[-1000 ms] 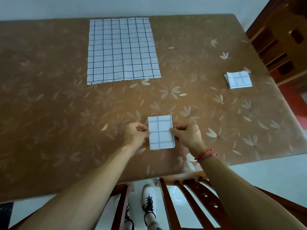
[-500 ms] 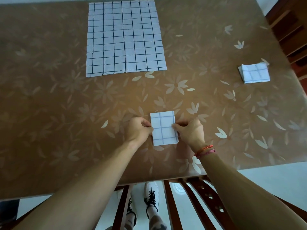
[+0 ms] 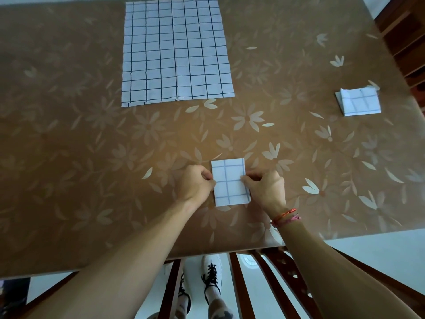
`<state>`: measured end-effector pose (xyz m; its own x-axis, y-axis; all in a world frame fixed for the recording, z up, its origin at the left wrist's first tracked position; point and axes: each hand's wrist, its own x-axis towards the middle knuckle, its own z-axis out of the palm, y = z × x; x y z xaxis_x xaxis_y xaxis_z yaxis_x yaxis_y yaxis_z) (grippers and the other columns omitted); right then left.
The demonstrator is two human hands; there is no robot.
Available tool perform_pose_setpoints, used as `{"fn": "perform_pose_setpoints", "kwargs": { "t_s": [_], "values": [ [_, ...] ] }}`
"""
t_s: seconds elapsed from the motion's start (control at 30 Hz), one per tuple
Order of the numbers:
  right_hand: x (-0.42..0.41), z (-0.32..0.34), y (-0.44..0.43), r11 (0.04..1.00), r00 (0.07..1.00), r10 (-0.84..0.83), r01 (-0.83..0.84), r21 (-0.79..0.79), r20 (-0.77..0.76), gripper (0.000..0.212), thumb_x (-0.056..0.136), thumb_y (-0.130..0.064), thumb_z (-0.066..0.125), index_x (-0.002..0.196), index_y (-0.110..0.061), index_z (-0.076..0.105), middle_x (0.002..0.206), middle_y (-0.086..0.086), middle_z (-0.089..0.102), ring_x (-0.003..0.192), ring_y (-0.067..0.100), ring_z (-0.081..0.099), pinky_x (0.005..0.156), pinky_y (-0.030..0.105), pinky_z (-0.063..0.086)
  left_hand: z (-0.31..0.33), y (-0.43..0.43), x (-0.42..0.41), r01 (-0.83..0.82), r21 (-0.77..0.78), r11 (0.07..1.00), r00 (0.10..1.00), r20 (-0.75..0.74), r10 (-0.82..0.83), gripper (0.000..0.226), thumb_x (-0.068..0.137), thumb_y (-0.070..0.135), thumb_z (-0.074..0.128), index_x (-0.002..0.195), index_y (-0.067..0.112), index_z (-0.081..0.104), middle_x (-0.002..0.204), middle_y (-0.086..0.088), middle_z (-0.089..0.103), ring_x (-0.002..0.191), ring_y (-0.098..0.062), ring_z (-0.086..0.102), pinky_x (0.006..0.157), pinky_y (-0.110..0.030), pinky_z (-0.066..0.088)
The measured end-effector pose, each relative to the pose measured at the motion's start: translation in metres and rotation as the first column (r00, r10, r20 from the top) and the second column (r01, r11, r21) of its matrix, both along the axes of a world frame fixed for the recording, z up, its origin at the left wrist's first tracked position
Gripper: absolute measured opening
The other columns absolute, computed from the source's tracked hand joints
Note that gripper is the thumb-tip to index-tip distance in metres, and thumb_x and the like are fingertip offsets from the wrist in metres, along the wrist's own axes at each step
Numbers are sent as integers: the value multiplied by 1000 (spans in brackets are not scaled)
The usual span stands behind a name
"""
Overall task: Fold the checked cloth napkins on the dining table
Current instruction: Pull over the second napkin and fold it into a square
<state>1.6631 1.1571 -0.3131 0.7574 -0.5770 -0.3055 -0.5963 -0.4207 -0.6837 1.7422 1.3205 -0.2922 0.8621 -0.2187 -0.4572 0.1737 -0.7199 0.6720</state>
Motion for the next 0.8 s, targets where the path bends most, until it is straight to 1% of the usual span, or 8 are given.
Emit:
{"fn": "perform_pose_setpoints", "kwargs": {
  "t_s": [0.17,0.23,0.3,0.37,0.43,0.53,0.67,0.8],
  "values": [
    [-2,4,1,1000,1000,3,-2,-12,9,14,84,-21,71,95,-18,79,89,-8,75,81,8,68,73,16,52,-1,7,-2,47,45,998,995,82,-50,8,78,16,72,78,21,66,75,10,66,75,-9,63,70,-30,53],
    [-5,8,1,999,999,-6,7,-53,34,15,85,-24,70,97,-18,77,83,-10,71,77,8,65,72,20,52,-5,12,-4,142,45,989,963,225,-149,4,83,16,69,83,18,66,81,10,63,77,-9,60,71,-32,53],
    [-8,10,3,985,995,46,-30,-169,89,19,87,-27,66,103,-18,73,85,-6,66,78,11,60,70,26,52,-8,19,-6,314,75,946,854,413,-316,4,87,14,64,91,13,66,94,5,60,87,-12,58,77,-35,52],
    [-10,10,7,952,981,153,-113,-284,120,25,90,-28,62,111,-17,69,94,-1,59,80,16,55,69,31,51,-16,25,-8,471,190,861,695,521,-495,19,90,12,61,108,8,65,117,-2,58,110,-19,55,91,-39,49],
    [-11,6,14,900,944,291,-216,-379,152,31,92,-27,58,118,-11,65,104,5,58,88,22,55,75,34,50,-23,28,-11,553,308,775,598,501,-626,39,92,15,58,130,7,56,144,-7,46,136,-22,38,109,-40,37],
    [-11,-1,26,807,886,452,-356,-470,105,41,92,-24,50,128,-4,58,125,15,57,105,30,56,86,42,50,-33,28,-14,574,405,711,558,442,-702,57,94,24,53,146,6,36,158,-7,25,147,-19,16,117,-38,23],
    [-11,-9,40,723,814,581,-525,-450,-15,53,97,-26,36,143,-1,43,149,21,41,141,35,36,112,44,38,-37,24,-16,531,498,686,513,455,-728,56,95,34,39,141,3,44,152,-11,38,144,-20,27,117,-35,20],
    [-6,-14,45,680,764,644,-588,-439,-26,60,101,-31,19,151,0,29,160,17,23,150,29,17,120,43,20,-40,24,-16,505,535,678,475,483,-735,61,93,38,35,143,3,40,150,-10,40,142,-18,28,115,-36,15]
  ]
}}
